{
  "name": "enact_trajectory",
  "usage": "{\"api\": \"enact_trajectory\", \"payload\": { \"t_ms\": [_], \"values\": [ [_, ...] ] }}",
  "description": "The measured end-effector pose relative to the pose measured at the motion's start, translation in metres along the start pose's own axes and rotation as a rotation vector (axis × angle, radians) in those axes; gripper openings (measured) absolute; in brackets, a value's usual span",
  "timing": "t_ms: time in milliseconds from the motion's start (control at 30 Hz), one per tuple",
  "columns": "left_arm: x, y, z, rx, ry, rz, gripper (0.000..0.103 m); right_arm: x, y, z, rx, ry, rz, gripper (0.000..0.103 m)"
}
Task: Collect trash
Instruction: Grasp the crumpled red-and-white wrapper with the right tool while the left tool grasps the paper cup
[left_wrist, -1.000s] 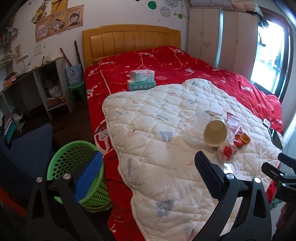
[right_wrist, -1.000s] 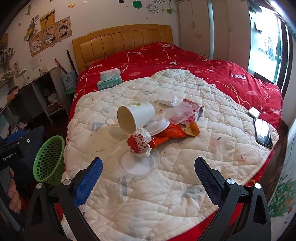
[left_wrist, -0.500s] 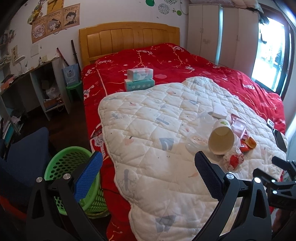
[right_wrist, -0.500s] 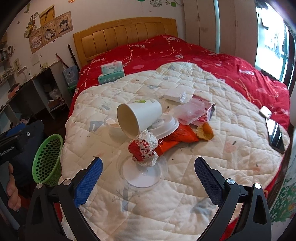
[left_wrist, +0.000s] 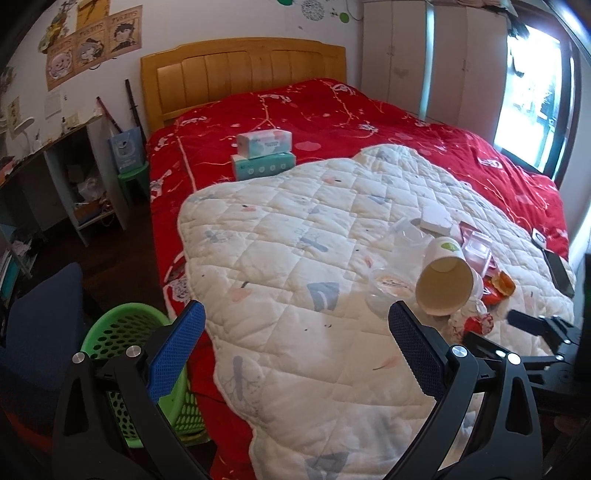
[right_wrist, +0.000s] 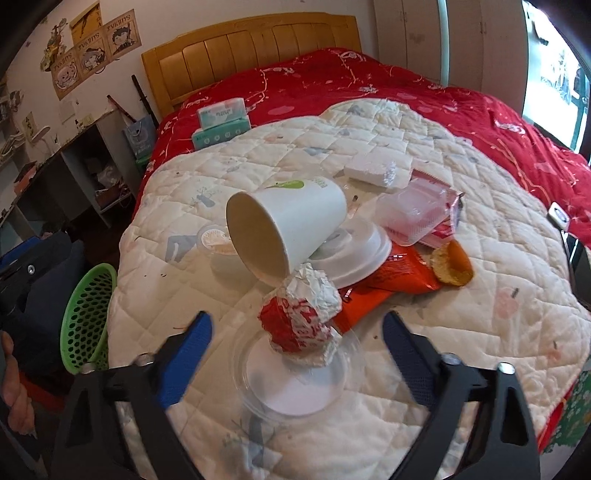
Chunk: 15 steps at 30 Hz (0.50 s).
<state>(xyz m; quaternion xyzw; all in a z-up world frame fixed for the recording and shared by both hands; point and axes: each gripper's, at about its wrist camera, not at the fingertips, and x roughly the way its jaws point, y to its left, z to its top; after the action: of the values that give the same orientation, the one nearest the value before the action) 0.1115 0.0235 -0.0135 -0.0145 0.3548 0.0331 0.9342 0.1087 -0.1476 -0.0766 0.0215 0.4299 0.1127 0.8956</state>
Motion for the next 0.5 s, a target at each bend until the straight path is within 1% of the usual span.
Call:
{"api": "enact_trajectory", "payload": {
  "t_ms": [33, 100, 167, 200, 267, 333, 400, 500],
  "values": [
    [0.002, -0.002, 0.001, 0.005, 0.002, -0.005, 0.098, 0.003, 0.0, 0.001, 0.002, 0.006, -0.003, 0.083],
    [0.004, -0.006, 0.003, 0.018, 0.003, -0.021, 0.098, 0.009, -0.001, 0.001, 0.01, 0.018, -0.002, 0.074],
    [0.007, -0.011, 0.005, 0.036, 0.002, -0.038, 0.098, 0.013, -0.002, 0.0, 0.018, 0.035, 0.005, 0.06],
    [0.008, -0.014, 0.006, 0.044, 0.003, -0.048, 0.098, 0.014, -0.003, -0.001, 0.025, 0.039, 0.007, 0.057],
    [0.012, -0.021, 0.008, 0.06, 0.009, -0.069, 0.098, 0.013, -0.008, -0.003, 0.045, 0.036, 0.017, 0.045],
    [0.014, -0.027, 0.009, 0.074, 0.008, -0.089, 0.098, 0.007, -0.013, -0.005, 0.065, 0.025, 0.038, 0.044],
    [0.016, -0.035, 0.01, 0.092, 0.009, -0.111, 0.098, 0.001, -0.015, -0.006, 0.066, 0.012, 0.04, 0.043],
    [0.02, -0.05, 0.01, 0.117, 0.012, -0.168, 0.098, -0.014, -0.02, -0.01, 0.07, -0.011, 0.047, 0.043]
  ]
}}
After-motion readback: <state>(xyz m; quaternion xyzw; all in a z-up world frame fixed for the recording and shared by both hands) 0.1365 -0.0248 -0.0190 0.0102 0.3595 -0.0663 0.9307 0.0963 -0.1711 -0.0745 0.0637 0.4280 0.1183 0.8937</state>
